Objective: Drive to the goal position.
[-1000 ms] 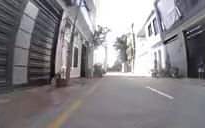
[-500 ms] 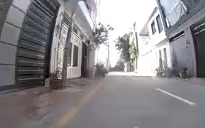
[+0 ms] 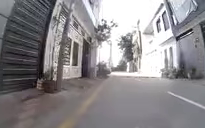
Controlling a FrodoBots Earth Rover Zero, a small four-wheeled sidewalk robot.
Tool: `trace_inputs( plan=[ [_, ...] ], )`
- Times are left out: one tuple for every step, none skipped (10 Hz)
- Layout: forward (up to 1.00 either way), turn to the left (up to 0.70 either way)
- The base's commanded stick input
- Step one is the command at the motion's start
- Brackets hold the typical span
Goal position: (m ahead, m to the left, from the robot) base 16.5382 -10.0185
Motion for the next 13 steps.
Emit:
trace_inputs(
  plan=[
    [1.0, -0.4],
    [1.0, -0.22],
    [1.0, -0.04],
    [1.0, 0.0],
    [1.0, 0.0],
    [1.0, 0.0],
    [1.0, -0.21],
    [1.0, -0.4],
    [1.0, -0.4],
    [1.0, -0.39],
    [1.0, 0.0],
    [1.0, 0.0],
    [1.0, 0.0]
  ],
)
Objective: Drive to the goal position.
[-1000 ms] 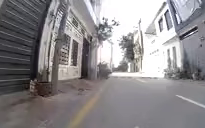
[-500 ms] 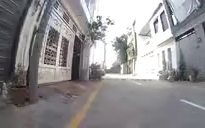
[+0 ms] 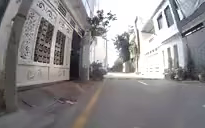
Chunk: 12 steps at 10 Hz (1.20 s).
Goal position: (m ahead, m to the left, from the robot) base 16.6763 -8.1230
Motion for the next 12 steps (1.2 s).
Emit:
trace_inputs(
  plan=[
    [1.0, 0.0],
    [1.0, -0.24],
    [1.0, -0.4],
    [1.0, -0.4],
    [1.0, -0.4],
    [1.0, -0.4],
    [1.0, -0.4],
    [1.0, -0.4],
    [1.0, -0.4],
    [1.0, -0.4],
    [1.0, -0.4],
    [1.0, -0.24]
  ],
)
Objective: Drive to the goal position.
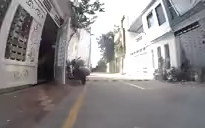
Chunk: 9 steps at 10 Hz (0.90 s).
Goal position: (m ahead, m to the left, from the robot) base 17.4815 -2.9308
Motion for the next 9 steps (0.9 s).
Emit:
trace_inputs(
  plan=[
    [1.0, -0.03],
    [1.0, 0.0],
    [1.0, 0.0],
    [1.0, 0.0],
    [1.0, 0.0],
    [1.0, 0.0],
    [1.0, 0.0],
    [1.0, 0.0],
    [1.0, 0.0]
  ],
)
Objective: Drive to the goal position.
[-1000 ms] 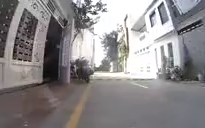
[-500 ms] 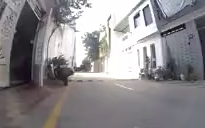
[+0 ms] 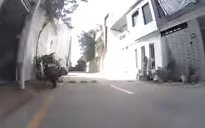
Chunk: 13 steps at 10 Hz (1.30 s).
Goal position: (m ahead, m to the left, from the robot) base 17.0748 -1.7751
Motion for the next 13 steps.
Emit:
trace_inputs(
  plan=[
    [1.0, 0.0],
    [1.0, 0.0],
    [0.93, 0.0],
    [0.85, 0.0],
    [0.85, 0.0],
    [0.85, 0.0],
    [0.85, 0.0],
    [0.85, 0.0],
    [0.85, 0.0],
    [0.85, 0.0],
    [0.7, 0.0],
    [0.7, 0.0],
    [0.7, 0.0]
  ],
)
